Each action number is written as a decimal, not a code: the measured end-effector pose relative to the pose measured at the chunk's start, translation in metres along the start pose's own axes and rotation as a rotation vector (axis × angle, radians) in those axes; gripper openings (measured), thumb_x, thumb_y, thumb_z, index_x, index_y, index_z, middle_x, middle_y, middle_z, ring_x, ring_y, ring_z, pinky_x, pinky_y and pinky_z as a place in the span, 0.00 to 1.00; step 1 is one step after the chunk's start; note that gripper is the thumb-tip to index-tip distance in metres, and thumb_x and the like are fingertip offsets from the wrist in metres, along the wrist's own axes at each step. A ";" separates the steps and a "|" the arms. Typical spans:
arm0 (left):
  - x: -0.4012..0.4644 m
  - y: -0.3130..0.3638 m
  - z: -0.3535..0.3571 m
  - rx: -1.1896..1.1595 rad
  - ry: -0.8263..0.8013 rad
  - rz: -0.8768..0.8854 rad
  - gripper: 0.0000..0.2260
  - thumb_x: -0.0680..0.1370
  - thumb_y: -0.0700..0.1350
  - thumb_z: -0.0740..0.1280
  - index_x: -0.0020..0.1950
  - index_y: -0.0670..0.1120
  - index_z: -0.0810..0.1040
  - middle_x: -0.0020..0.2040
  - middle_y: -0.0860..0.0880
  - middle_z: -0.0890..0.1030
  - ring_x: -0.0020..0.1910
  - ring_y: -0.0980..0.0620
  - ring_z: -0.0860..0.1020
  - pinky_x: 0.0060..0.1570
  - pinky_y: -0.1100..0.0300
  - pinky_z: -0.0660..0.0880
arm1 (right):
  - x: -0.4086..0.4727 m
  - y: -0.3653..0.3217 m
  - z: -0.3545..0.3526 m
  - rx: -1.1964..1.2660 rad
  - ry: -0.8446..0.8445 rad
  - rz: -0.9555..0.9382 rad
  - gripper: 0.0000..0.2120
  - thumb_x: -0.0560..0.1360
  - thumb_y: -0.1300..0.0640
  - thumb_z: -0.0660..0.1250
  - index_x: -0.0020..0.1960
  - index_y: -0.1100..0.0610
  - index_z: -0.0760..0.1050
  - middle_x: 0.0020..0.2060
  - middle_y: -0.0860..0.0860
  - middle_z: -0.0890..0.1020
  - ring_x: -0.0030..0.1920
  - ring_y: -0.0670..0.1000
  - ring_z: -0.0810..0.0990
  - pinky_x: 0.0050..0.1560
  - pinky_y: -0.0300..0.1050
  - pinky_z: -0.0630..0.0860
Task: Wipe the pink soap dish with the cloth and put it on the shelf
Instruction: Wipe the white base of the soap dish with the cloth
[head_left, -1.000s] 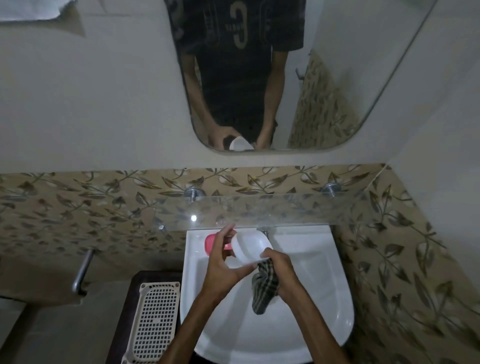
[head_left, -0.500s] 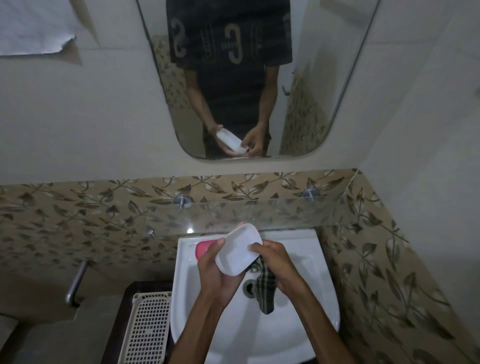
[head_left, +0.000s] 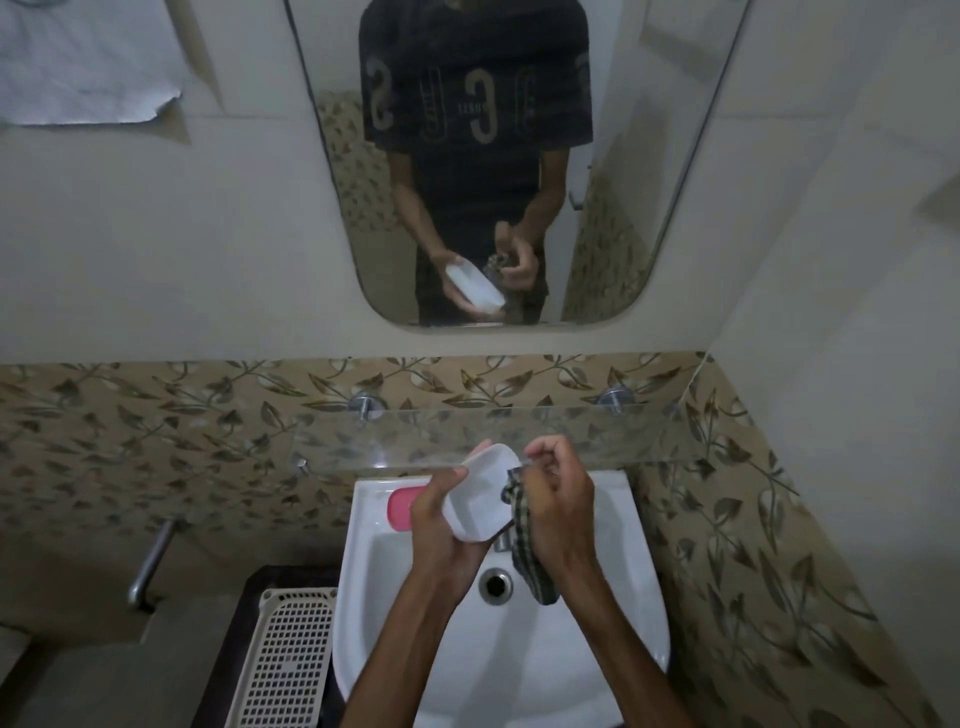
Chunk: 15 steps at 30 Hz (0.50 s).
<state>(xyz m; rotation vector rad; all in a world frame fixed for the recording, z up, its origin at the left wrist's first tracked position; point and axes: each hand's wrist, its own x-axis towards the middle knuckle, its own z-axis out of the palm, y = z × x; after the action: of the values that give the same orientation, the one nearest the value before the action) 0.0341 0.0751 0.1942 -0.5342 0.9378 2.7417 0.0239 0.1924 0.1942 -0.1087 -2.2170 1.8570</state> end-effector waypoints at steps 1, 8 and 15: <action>-0.002 0.000 0.006 0.019 -0.023 0.000 0.34 0.66 0.47 0.72 0.72 0.39 0.77 0.60 0.33 0.79 0.56 0.37 0.78 0.59 0.44 0.74 | 0.000 0.000 0.002 -0.081 -0.023 0.009 0.07 0.73 0.59 0.67 0.46 0.49 0.74 0.34 0.49 0.78 0.35 0.49 0.78 0.34 0.41 0.76; -0.005 0.004 0.015 0.084 -0.042 0.030 0.29 0.69 0.46 0.65 0.71 0.42 0.78 0.61 0.34 0.81 0.55 0.39 0.80 0.48 0.51 0.81 | -0.011 0.014 -0.002 -0.386 -0.052 -0.149 0.11 0.72 0.57 0.77 0.53 0.50 0.82 0.48 0.40 0.83 0.49 0.42 0.81 0.52 0.36 0.80; -0.010 -0.001 0.025 0.074 -0.029 0.069 0.30 0.68 0.45 0.65 0.71 0.42 0.78 0.56 0.37 0.81 0.48 0.42 0.78 0.40 0.55 0.81 | -0.022 0.022 -0.010 -0.404 -0.028 -0.073 0.13 0.75 0.48 0.75 0.59 0.45 0.84 0.51 0.46 0.76 0.50 0.44 0.79 0.53 0.38 0.80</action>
<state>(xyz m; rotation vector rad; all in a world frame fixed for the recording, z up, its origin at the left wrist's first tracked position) 0.0362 0.0908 0.2161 -0.4559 1.0658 2.7544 0.0453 0.2017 0.1717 -0.0723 -2.5483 1.3596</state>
